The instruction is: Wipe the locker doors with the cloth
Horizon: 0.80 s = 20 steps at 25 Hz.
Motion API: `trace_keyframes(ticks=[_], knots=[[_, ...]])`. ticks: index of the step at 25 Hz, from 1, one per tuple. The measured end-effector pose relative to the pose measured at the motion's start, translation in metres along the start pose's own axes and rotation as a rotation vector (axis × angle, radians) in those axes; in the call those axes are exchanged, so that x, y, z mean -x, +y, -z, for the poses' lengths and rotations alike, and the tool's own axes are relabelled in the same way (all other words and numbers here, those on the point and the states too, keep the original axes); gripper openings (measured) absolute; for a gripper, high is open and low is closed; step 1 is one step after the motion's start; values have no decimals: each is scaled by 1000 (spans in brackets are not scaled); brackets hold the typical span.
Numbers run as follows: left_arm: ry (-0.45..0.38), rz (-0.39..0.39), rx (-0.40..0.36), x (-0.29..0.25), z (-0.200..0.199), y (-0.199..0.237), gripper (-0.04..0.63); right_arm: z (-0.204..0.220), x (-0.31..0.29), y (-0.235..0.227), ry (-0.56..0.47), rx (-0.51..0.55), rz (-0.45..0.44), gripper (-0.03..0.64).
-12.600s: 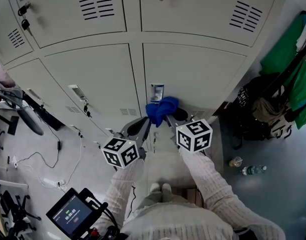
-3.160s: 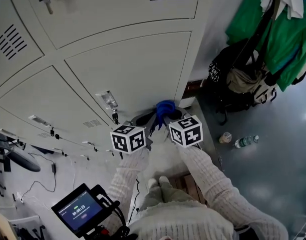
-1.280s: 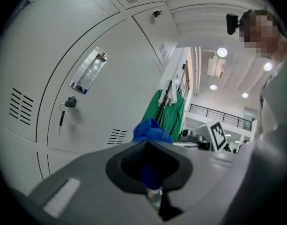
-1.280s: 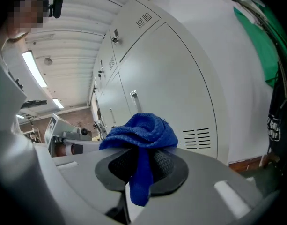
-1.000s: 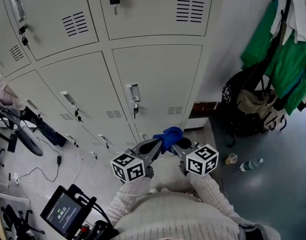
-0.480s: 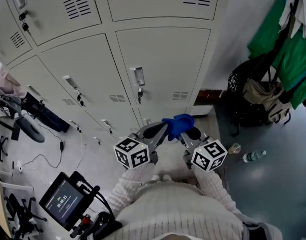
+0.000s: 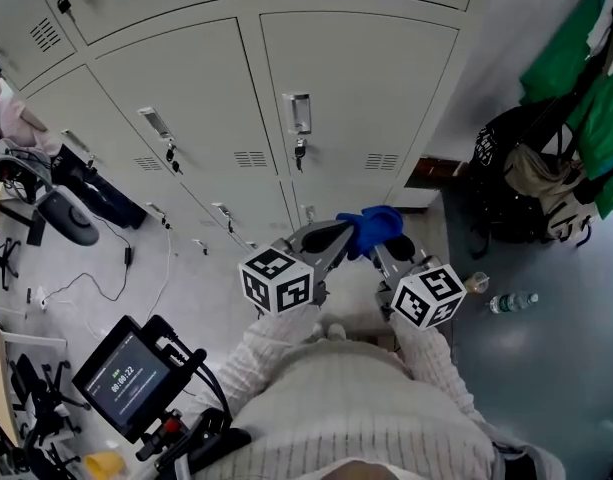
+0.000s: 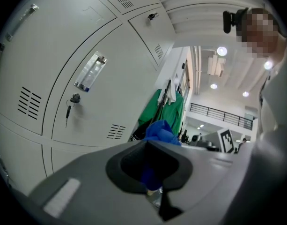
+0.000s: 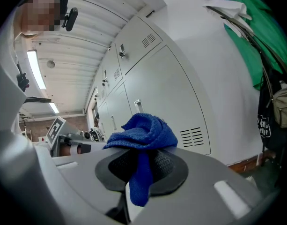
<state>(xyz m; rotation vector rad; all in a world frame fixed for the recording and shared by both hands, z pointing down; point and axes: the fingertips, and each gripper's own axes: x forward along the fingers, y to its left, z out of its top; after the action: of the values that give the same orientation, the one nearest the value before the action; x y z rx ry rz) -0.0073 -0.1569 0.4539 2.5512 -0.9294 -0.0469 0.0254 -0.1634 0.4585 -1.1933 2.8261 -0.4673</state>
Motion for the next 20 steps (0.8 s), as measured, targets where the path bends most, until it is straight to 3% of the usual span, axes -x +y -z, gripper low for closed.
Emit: trace_keyframes(ticks=[20], knots=[[-6, 4, 50, 17, 11, 4, 7, 15, 5, -5, 41, -18, 56, 52]])
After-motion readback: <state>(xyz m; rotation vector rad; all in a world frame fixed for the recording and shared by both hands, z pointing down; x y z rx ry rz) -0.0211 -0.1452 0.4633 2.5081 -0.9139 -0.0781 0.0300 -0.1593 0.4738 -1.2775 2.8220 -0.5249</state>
